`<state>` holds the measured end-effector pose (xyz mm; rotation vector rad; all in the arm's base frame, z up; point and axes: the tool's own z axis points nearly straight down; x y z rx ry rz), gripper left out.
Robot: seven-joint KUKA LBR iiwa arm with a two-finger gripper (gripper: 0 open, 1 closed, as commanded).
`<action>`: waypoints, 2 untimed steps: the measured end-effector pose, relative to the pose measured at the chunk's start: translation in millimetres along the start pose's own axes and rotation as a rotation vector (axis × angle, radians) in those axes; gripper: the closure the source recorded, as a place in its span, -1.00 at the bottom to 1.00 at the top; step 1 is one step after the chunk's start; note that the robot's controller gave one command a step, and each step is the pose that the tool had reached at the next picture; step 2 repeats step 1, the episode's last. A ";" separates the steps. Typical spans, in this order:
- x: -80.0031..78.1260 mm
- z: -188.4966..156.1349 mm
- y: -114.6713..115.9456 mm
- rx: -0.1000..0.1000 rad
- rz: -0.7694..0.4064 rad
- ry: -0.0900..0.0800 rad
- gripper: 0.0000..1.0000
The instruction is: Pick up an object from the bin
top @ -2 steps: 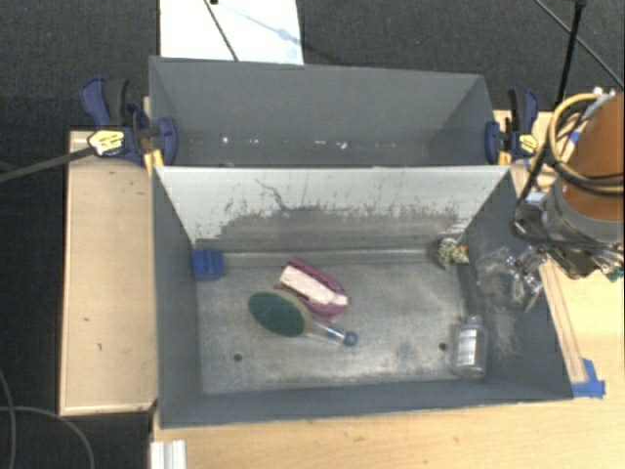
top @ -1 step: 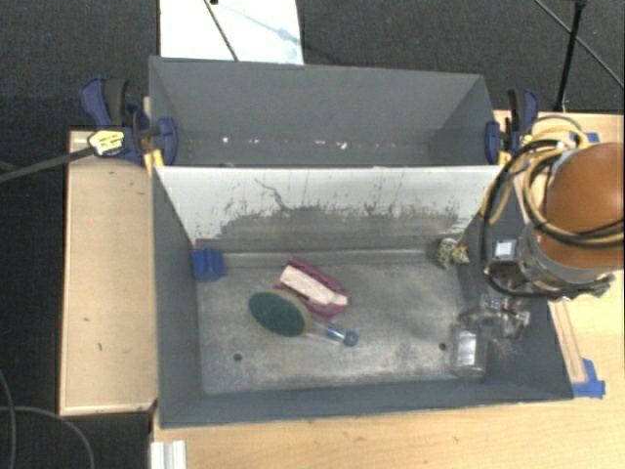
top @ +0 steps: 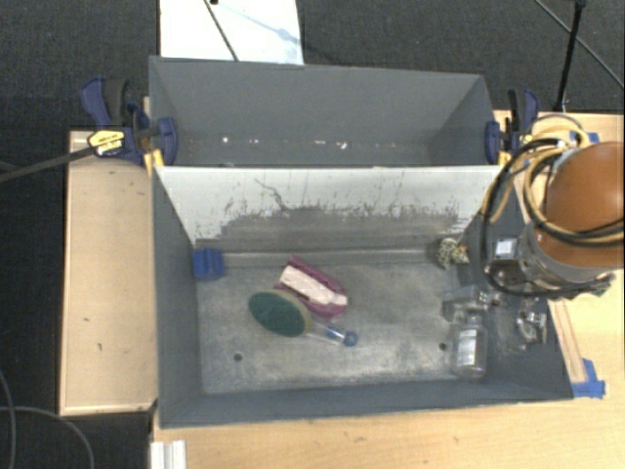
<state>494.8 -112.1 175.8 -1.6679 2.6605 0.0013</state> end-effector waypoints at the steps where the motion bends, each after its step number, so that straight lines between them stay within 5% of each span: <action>1: -0.7 101.8 -40.1 -0.003 -0.286 -0.005 -1.00; 2: -0.7 101.8 -40.1 -0.003 -0.286 -0.005 -1.00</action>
Offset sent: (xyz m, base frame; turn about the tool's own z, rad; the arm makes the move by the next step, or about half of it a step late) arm 0.0352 -0.0215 -0.1019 -0.2847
